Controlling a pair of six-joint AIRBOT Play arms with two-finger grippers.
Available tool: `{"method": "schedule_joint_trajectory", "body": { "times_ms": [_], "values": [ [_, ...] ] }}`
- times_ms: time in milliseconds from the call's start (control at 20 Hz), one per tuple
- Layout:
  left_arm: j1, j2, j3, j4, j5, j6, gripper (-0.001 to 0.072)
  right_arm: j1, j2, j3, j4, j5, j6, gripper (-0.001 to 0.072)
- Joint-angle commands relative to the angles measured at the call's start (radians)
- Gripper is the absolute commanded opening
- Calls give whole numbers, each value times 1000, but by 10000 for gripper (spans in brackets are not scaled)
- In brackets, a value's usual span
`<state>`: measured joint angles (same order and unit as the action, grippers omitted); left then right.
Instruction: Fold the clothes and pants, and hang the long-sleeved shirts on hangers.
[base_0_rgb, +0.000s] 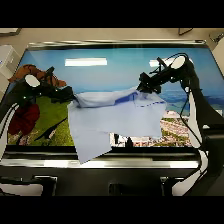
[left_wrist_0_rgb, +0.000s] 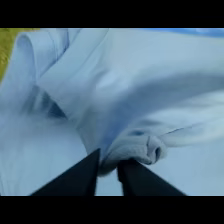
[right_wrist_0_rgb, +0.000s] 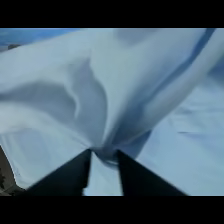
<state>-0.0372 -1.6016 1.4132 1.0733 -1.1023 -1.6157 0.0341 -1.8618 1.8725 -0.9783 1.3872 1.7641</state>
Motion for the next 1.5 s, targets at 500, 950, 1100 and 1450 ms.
{"method": "schedule_joint_trajectory", "body": {
  "times_ms": [500, 950, 1100, 1450],
  "values": [
    [226, 58, -513, -183, -220, 280, 640, -261, 376, -760, -375, 121, -183, 702],
    [129, 56, -560, -308, -47, 315, 107, -260, 398, -883, -139, -71, -194, 626],
    [129, 92, -560, -314, -46, 320, 30, -260, 398, -927, -116, -70, -180, 390],
    [142, 273, -456, -315, -31, 334, 29, -261, 489, -890, -66, -27, -286, 37]
  ]
}}
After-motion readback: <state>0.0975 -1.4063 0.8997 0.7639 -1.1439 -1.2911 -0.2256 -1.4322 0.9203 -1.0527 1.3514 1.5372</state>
